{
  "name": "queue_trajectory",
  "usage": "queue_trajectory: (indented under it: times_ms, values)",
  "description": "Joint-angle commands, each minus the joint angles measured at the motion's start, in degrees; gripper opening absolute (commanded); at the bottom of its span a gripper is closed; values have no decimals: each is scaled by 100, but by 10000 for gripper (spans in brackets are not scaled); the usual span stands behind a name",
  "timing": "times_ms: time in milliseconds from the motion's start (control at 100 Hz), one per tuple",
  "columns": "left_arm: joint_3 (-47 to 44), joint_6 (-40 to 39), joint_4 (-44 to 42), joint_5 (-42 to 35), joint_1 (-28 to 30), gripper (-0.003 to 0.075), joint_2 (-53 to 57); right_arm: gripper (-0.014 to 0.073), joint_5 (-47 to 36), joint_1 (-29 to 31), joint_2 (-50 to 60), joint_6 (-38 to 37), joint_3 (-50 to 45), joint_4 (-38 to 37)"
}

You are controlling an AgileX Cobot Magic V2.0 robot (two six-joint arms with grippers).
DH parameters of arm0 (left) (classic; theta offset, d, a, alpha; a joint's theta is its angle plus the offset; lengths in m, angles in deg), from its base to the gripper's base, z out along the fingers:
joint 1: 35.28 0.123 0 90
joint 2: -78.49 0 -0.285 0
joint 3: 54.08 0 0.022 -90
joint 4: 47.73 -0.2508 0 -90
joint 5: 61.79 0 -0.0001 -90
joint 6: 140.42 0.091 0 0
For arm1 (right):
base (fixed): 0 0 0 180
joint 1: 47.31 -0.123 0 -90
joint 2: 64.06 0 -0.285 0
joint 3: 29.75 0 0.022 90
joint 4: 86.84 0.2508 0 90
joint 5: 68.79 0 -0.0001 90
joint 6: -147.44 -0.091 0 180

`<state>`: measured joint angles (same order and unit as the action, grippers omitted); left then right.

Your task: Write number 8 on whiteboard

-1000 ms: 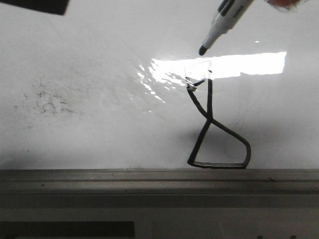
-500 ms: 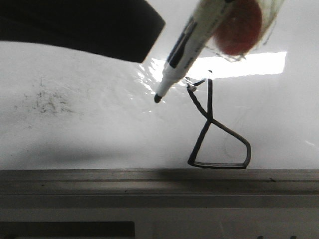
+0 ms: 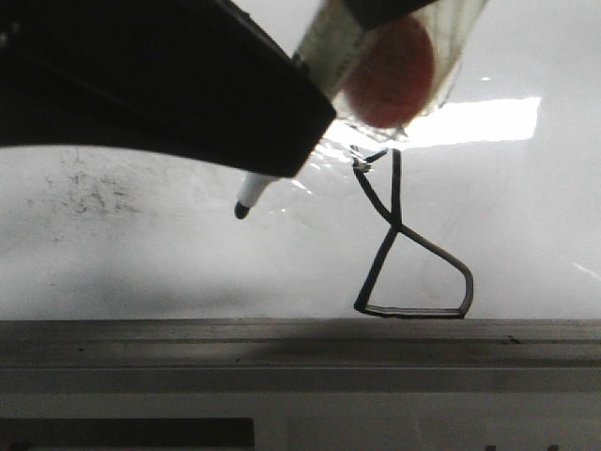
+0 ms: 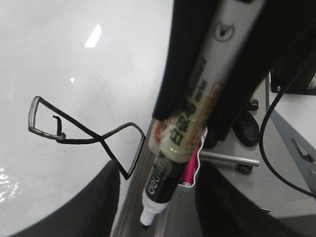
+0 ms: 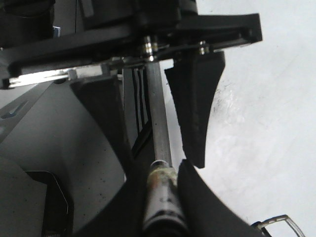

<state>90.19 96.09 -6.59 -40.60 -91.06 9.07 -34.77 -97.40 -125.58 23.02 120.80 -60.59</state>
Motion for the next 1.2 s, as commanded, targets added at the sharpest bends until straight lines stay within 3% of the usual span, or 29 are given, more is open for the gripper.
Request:
queue_trajectory:
  times_ms: [0,420,630,860,950,1120,1190]
  values:
    - [192,-12,167,-200,-42,320,-33,-71,-363,7,19,72,162,202]
    - [192,-12,446,-264,-42,127,-163,-71,22,7,-92,72,162,340]
    - [192,-12,522,-82,-42,-22,-163,-71,74,7,-128,72,162,555]
    - [192,-12,572,355,-42,-20,-163,-49,136,7,-179,72,162,862]
    - [192,-12,639,492,-42,-20,-163,62,203,7,-194,72,162,919]
    - [192,-12,769,599,-42,-20,-163,446,205,7,-159,46,162,919]
    - [192,-23,845,626,-42,-20,-163,503,192,7,-67,46,186,919]
